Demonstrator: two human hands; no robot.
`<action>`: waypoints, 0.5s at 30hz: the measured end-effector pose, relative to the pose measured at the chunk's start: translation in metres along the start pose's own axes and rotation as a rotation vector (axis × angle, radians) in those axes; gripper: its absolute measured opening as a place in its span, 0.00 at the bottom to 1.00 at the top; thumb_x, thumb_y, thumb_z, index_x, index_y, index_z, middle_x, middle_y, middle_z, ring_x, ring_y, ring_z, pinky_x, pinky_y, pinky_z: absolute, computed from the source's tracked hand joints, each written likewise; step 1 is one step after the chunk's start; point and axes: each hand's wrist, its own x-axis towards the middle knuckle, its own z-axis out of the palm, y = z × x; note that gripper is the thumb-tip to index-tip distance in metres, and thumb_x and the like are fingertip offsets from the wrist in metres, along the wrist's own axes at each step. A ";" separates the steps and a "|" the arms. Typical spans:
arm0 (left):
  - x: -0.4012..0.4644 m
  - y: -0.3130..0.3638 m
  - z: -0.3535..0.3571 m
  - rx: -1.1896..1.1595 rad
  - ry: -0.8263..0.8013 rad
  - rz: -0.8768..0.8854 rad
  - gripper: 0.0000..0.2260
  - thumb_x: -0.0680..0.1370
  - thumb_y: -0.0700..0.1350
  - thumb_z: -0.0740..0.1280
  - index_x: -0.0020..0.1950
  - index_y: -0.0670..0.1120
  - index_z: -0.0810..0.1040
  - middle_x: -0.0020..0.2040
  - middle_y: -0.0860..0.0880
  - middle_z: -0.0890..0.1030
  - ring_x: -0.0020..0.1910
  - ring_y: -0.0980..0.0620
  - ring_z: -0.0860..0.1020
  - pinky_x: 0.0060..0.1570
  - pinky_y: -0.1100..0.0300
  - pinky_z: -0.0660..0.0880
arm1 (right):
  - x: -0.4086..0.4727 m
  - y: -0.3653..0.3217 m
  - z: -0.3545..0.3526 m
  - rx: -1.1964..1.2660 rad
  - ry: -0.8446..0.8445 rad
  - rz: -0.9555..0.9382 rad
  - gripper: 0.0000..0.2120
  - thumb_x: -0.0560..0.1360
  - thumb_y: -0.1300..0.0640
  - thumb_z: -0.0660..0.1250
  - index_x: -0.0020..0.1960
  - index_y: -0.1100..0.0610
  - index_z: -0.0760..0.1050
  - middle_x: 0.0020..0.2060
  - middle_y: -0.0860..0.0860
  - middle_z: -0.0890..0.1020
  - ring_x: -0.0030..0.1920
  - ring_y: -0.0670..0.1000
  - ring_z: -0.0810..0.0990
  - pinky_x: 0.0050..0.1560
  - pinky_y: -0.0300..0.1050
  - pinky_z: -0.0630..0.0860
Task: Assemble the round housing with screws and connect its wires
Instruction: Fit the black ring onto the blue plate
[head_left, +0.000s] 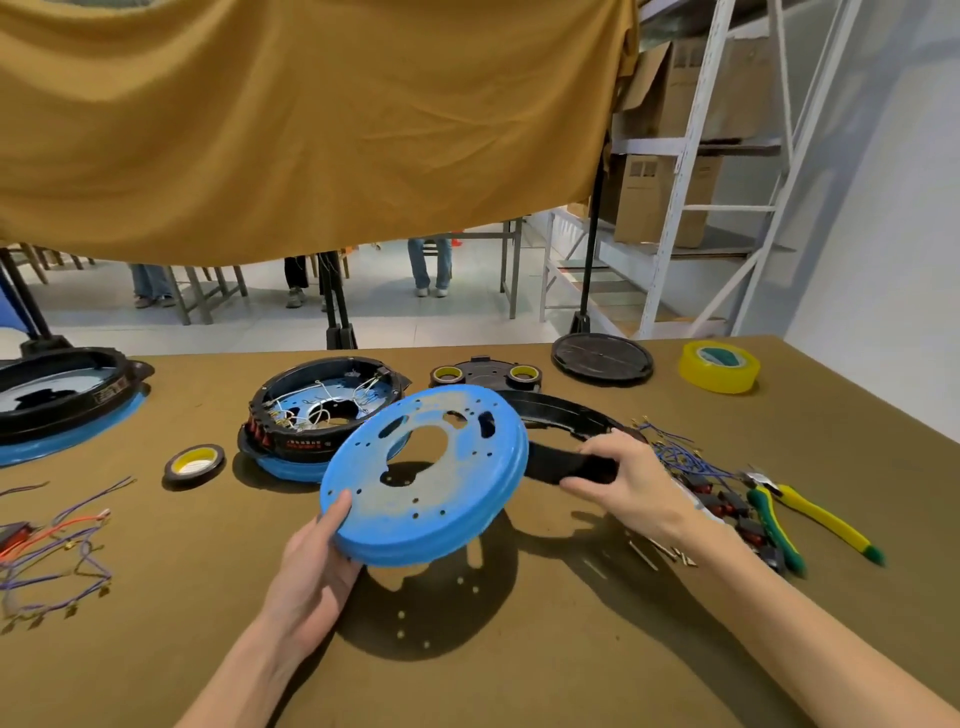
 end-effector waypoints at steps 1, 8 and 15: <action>-0.002 0.001 0.000 0.000 -0.003 -0.002 0.21 0.77 0.47 0.70 0.69 0.41 0.78 0.62 0.39 0.84 0.59 0.44 0.84 0.53 0.48 0.83 | 0.000 -0.005 -0.005 0.024 0.031 0.024 0.08 0.73 0.49 0.77 0.49 0.49 0.82 0.43 0.44 0.82 0.49 0.43 0.78 0.55 0.45 0.74; -0.005 0.001 0.001 0.091 -0.029 0.019 0.20 0.79 0.47 0.69 0.69 0.42 0.76 0.61 0.38 0.84 0.60 0.42 0.84 0.54 0.45 0.82 | -0.015 -0.020 -0.027 0.177 0.264 0.087 0.06 0.76 0.54 0.76 0.45 0.54 0.81 0.36 0.47 0.81 0.40 0.49 0.78 0.37 0.39 0.72; 0.000 -0.011 0.018 0.489 -0.010 0.091 0.12 0.82 0.47 0.69 0.63 0.44 0.79 0.53 0.44 0.88 0.54 0.45 0.86 0.60 0.45 0.80 | -0.012 -0.038 -0.037 0.578 0.458 0.196 0.08 0.77 0.53 0.74 0.45 0.57 0.81 0.31 0.47 0.82 0.32 0.42 0.80 0.33 0.35 0.77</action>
